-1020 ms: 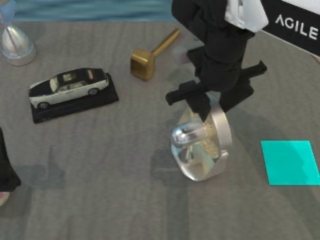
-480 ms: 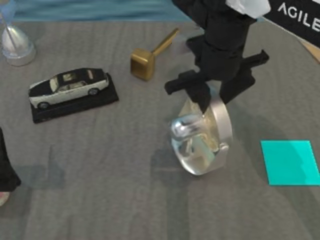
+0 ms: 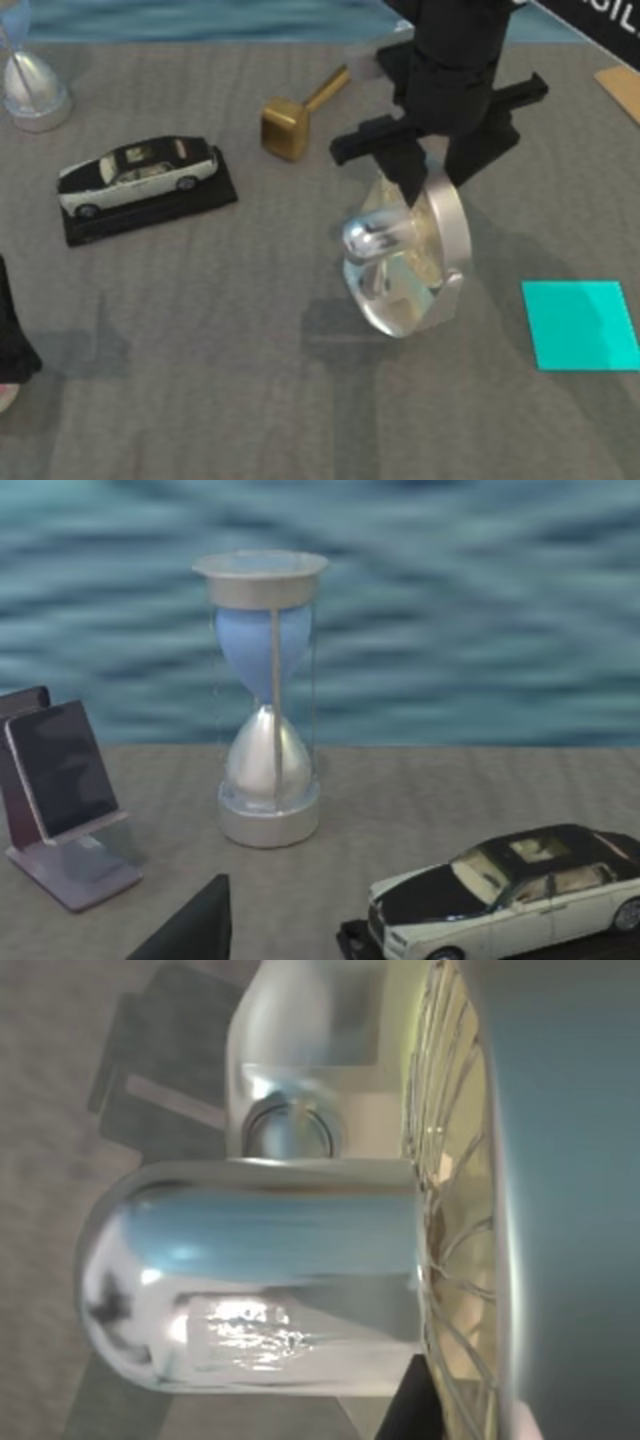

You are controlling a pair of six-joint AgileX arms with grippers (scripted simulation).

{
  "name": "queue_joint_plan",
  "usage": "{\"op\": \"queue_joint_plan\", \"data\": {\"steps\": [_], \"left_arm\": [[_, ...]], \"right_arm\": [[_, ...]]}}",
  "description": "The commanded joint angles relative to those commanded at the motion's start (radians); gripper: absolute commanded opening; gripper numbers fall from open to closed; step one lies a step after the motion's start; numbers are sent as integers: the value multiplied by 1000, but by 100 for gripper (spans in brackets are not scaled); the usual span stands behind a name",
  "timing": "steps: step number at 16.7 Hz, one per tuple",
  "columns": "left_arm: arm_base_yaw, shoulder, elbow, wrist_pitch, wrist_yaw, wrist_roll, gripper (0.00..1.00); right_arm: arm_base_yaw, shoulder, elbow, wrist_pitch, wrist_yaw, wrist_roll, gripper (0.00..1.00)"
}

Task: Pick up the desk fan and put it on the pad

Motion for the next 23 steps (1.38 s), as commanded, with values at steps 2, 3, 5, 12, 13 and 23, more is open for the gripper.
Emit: {"op": "queue_joint_plan", "data": {"steps": [2, 3, 5, 12, 13, 23], "left_arm": [[0, 0, 0, 0, 0, 0, 100], [0, 0, 0, 0, 0, 0, 100], [0, 0, 0, 0, 0, 0, 100], [0, 0, 0, 0, 0, 0, 100], [0, 0, 0, 0, 0, 0, 100], [0, 0, 0, 0, 0, 0, 100]], "right_arm": [[-2, -2, -6, 0, 0, 12, 0], [-6, -7, -16, 0, 0, 33, 0], [-21, -26, -50, 4, 1, 107, 0], [-128, -188, -271, 63, 2, 636, 0], [-147, -219, -311, 75, 2, 736, 0], [-316, -498, -687, 187, 5, 1544, 0]]}}
